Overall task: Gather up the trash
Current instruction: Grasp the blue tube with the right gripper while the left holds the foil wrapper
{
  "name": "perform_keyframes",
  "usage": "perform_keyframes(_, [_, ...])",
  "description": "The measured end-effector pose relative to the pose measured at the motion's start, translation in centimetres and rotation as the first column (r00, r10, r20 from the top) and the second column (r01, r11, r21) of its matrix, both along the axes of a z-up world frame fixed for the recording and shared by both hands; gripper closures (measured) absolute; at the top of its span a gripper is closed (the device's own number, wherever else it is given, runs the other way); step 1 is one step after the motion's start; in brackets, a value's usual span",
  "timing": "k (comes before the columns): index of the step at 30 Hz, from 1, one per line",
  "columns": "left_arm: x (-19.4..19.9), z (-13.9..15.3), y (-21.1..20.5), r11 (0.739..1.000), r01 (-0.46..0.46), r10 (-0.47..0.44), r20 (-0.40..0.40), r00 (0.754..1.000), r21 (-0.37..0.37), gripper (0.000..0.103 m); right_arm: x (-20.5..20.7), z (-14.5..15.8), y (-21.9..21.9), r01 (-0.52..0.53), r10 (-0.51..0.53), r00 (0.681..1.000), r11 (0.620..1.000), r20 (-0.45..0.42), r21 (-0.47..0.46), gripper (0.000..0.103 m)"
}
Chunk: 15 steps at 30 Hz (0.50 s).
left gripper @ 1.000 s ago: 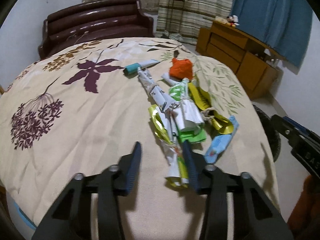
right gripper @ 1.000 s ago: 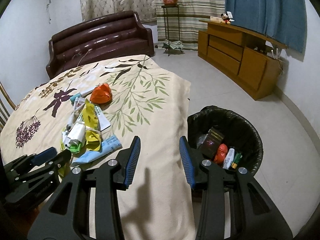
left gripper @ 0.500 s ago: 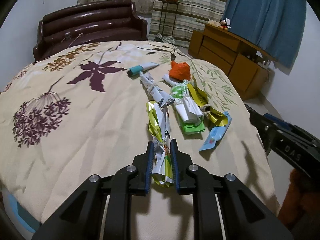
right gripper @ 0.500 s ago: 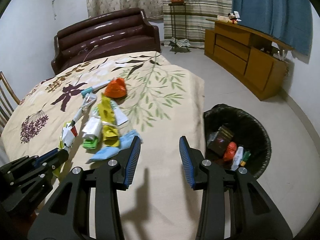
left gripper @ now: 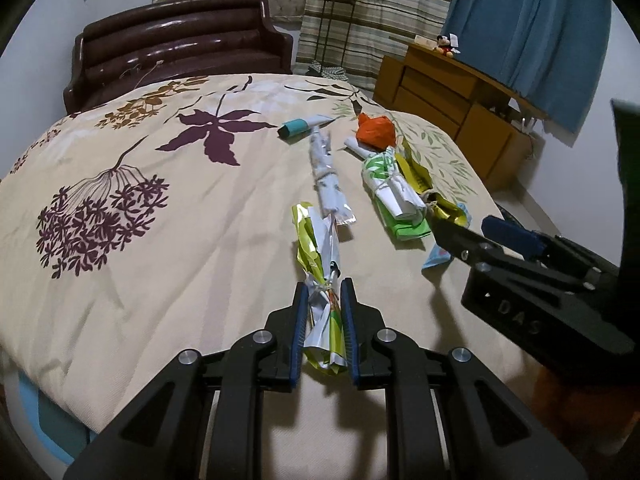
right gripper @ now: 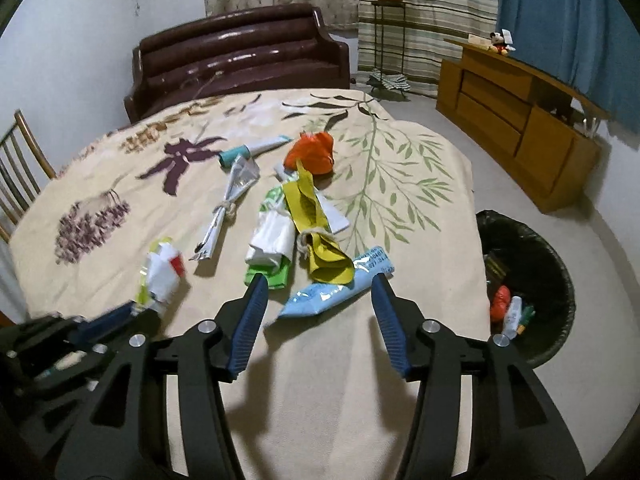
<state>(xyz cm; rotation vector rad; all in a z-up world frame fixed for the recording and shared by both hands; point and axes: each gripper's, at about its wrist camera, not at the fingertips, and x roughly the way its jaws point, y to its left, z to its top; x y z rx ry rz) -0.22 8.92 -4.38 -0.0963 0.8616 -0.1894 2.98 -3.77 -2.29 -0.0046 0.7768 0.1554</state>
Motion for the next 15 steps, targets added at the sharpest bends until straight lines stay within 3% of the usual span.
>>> perform_keyframes(15, [-0.1, 0.6, 3.2, 0.997, -0.068, 0.068, 0.029, 0.997, -0.02, 0.085, -0.4, -0.7, -4.2, 0.116, -0.116, 0.993, 0.993, -0.037, -0.015, 0.051])
